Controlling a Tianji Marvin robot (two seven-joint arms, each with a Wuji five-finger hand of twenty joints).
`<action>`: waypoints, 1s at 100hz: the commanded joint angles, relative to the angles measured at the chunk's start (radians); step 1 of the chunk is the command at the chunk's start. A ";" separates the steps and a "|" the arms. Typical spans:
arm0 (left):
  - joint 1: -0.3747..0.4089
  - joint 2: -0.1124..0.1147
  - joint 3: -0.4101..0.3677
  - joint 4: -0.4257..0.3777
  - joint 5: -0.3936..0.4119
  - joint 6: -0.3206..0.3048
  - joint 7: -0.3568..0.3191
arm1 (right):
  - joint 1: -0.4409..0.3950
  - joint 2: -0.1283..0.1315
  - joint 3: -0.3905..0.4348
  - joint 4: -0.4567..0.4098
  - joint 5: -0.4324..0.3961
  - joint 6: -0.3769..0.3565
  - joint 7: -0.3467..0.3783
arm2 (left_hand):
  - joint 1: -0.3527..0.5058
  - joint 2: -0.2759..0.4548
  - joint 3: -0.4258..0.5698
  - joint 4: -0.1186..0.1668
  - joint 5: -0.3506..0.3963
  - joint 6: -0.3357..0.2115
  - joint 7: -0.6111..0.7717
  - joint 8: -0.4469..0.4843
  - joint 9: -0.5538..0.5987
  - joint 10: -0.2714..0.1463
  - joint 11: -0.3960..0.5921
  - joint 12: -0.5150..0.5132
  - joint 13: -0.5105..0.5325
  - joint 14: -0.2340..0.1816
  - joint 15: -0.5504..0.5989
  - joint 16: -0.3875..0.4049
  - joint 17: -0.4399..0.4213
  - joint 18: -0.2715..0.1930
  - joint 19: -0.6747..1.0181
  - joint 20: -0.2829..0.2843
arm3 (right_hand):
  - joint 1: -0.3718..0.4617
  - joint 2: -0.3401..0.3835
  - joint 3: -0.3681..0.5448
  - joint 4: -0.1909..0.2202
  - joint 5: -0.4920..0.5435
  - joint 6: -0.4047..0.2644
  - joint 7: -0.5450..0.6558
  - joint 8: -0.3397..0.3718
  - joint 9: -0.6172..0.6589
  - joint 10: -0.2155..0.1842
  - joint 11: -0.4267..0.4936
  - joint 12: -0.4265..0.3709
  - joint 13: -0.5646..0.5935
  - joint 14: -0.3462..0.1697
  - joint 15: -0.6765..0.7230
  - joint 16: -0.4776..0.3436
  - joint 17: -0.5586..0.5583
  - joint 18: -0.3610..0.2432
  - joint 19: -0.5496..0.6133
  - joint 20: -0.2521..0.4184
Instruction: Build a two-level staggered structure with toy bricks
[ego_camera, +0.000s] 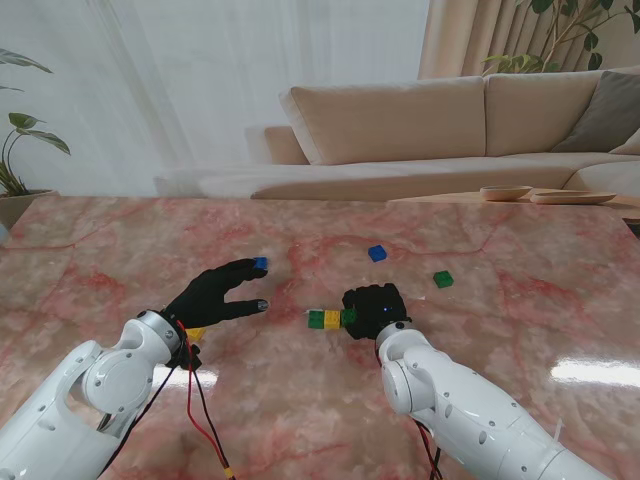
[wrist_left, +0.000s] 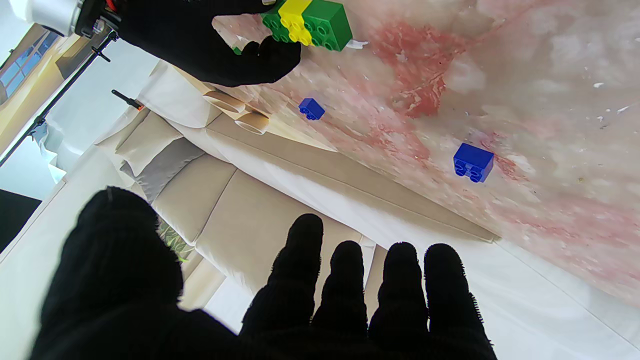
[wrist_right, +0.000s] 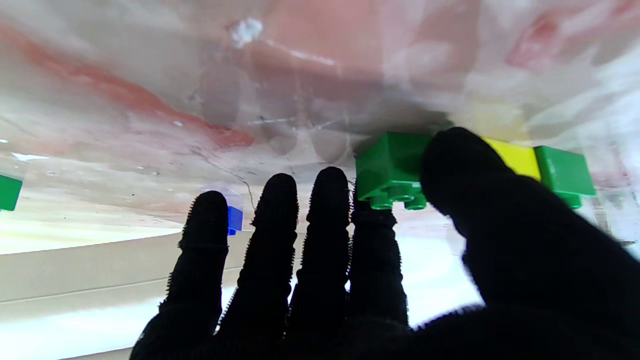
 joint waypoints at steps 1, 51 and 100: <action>0.006 0.001 0.001 -0.002 0.004 0.002 0.002 | -0.012 -0.002 -0.001 0.000 0.003 0.006 0.018 | 0.017 0.040 -0.026 0.021 0.016 0.007 -0.013 0.003 -0.003 -0.004 -0.023 -0.011 -0.027 -0.049 -0.026 -0.015 -0.011 -0.050 -0.027 -0.011 | -0.025 0.002 -0.011 0.045 0.004 0.002 -0.013 0.007 -0.018 0.007 0.015 -0.012 -0.024 -0.001 0.006 -0.004 -0.011 -0.012 0.002 0.003; 0.014 0.000 -0.002 -0.005 0.005 -0.002 0.007 | -0.034 -0.005 0.006 -0.019 -0.005 0.015 -0.006 | 0.017 0.042 -0.026 0.021 0.017 0.006 -0.013 0.003 -0.002 -0.003 -0.023 -0.011 -0.029 -0.050 -0.028 -0.014 -0.009 -0.051 -0.042 -0.017 | -0.025 -0.011 0.044 -0.016 0.063 -0.034 0.052 0.031 0.057 0.000 0.033 -0.003 0.033 -0.001 0.020 0.000 0.028 -0.005 0.035 0.011; 0.012 0.002 -0.007 -0.008 0.001 -0.003 -0.004 | -0.025 -0.007 0.003 -0.012 0.000 0.009 -0.011 | 0.017 0.041 -0.027 0.020 0.017 0.007 -0.014 0.003 -0.001 -0.003 -0.023 -0.011 -0.029 -0.050 -0.029 -0.014 -0.008 -0.050 -0.050 -0.020 | -0.042 0.003 0.053 -0.012 0.045 -0.027 0.061 0.011 0.041 -0.001 0.029 0.000 0.021 -0.003 0.018 0.001 0.016 -0.007 0.036 0.005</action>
